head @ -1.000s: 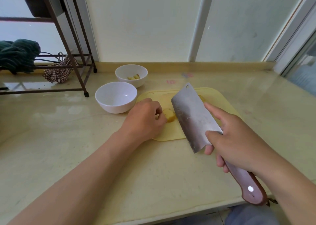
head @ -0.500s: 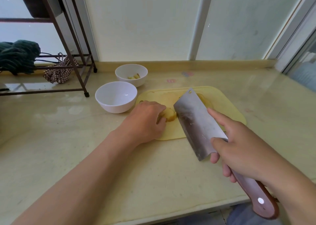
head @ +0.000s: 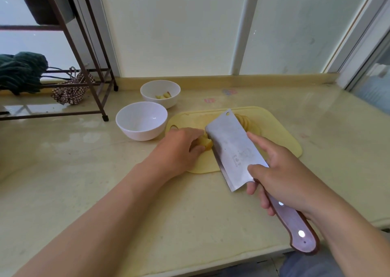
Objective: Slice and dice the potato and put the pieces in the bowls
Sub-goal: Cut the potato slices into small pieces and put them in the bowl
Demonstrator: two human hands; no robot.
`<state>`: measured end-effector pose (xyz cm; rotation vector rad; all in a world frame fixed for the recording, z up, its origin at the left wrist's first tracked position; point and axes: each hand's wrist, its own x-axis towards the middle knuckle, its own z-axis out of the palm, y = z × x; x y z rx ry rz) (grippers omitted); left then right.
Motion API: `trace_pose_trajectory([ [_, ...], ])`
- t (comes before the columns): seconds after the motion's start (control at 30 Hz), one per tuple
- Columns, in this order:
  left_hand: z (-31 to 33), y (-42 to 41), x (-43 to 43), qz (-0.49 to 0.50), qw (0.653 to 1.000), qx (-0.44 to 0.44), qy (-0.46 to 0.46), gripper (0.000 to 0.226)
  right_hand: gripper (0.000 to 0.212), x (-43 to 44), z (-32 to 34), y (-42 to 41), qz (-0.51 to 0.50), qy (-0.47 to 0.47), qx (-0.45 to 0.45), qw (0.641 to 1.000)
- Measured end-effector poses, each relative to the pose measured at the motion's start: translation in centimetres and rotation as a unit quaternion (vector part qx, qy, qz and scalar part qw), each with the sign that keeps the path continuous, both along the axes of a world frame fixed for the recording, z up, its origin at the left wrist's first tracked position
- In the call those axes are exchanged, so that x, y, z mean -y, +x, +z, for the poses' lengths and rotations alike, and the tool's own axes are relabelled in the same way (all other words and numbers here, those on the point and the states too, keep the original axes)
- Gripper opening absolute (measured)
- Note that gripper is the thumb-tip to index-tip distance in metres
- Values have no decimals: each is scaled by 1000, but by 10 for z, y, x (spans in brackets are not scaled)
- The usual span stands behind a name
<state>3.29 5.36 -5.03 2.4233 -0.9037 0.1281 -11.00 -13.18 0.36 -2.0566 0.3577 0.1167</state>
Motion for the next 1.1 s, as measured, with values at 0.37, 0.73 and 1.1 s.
trace_pose_trajectory([
  [0.37,10,-2,5,-23,995,-53,78,23,83,-8,-4,16,-16,-4,6,1000],
  [0.73,10,-8,15,24,996,-72,37,49,82,-5,-5,26,-16,39,3,999],
  [1.1,26,-19,76,119,987,-106,36,34,86,-15,-14,26,-13,59,12,998],
])
